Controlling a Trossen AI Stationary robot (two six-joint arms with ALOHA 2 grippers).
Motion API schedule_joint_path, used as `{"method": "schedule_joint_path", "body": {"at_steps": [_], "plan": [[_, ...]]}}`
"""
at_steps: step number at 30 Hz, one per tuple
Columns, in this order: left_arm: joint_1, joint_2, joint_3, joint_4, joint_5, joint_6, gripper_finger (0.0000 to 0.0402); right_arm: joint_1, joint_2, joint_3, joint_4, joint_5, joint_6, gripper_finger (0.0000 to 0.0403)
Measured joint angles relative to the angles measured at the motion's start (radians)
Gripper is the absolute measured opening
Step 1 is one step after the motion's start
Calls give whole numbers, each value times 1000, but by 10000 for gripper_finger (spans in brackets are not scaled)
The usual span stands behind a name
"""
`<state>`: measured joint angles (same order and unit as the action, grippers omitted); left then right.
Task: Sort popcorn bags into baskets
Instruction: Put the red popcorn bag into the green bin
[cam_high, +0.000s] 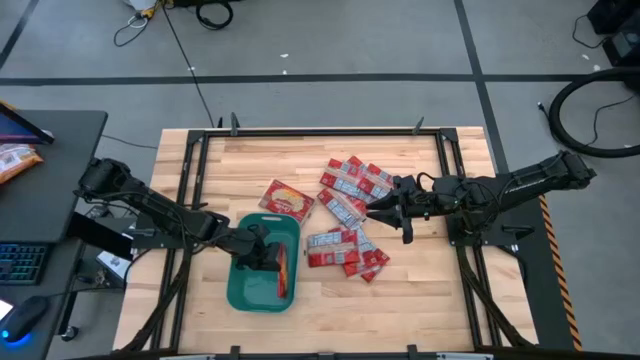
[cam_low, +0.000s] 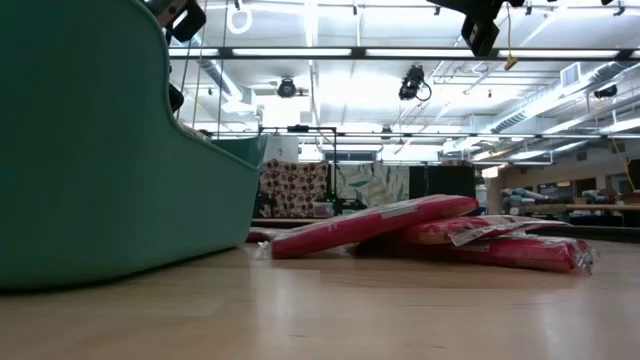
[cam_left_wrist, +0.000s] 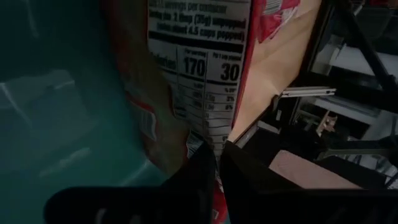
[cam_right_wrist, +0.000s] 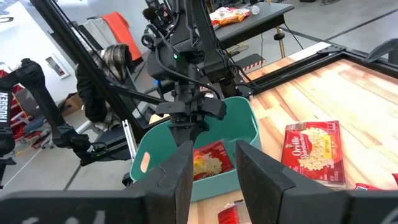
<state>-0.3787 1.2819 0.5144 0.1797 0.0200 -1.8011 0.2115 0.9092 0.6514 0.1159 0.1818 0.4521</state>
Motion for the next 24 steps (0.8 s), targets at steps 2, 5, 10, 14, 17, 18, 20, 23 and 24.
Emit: {"method": "schedule_joint_path", "body": {"at_steps": [2, 5, 10, 14, 17, 18, 20, 23, 24], "plan": [[0, 0, 0, 1, 0, -1, 30, 0, 0, 0, 1, 0, 0, 125], [4, 0, 0, 1, 4, -13, 30, 0, 0, 0, 3, 0, 0, 125], [23, 0, 0, -2, 80, 6, 31, 0, 0, 0, 3, 0, -1, 125], [21, 0, 1, -28, 86, -18, 32, 0, 0, 0, 3, -1, -2, 125], [22, 0, 2, -33, 85, -20, 32, 0, 0, 0, 3, -14, -2, 125], [24, 0, 2, -34, 84, -21, 32, 0, 0, 0, 3, -19, -2, 125], [30, 0, 12, -54, 85, -21, 32, 0, 0, 0, 3, -20, 0, 125], [36, -5, 43, -125, 91, -20, 32, 0, 0, 0, 4, -20, 0, 125], [36, -6, 61, -166, 93, -16, 32, 0, 0, 0, 4, -20, 0, 125]]}}
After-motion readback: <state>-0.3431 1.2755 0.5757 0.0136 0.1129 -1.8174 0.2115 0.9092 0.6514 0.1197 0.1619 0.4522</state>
